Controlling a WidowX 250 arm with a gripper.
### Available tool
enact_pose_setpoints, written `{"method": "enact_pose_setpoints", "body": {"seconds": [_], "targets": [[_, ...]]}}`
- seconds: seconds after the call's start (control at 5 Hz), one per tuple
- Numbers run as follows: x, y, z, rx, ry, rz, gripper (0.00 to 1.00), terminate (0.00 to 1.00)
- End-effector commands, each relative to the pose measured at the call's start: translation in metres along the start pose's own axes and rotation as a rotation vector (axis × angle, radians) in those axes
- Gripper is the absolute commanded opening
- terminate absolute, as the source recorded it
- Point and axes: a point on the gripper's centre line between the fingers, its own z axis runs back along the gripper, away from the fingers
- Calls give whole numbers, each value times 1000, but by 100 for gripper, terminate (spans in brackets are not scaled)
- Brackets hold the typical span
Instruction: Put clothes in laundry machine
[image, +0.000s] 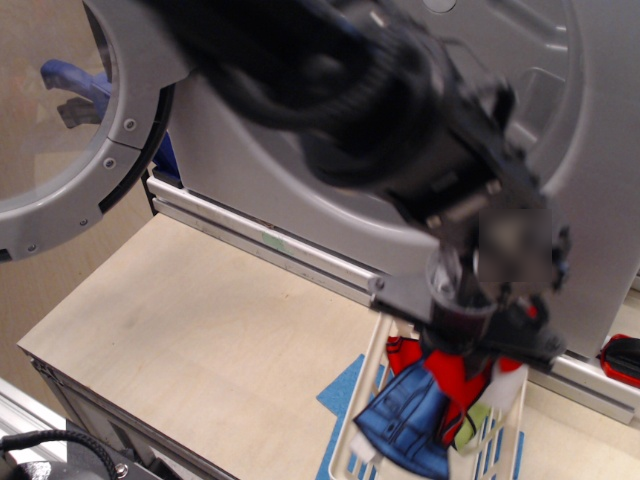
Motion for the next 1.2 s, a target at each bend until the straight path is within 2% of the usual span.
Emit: {"method": "enact_pose_setpoints", "body": {"seconds": [0.0, 0.2, 0.4, 0.6, 0.8, 1.0], "targets": [[23, 27, 68, -76, -183, 5, 0, 0], [40, 53, 79, -71, -257, 42, 0, 0], [65, 73, 74, -42, -310, 78, 0, 0], [87, 94, 66, -21, -320, 143, 0, 0], [103, 97, 53, 7, -322, 155, 0, 0], [120, 94, 45, 8, -331, 174, 0, 0]]}}
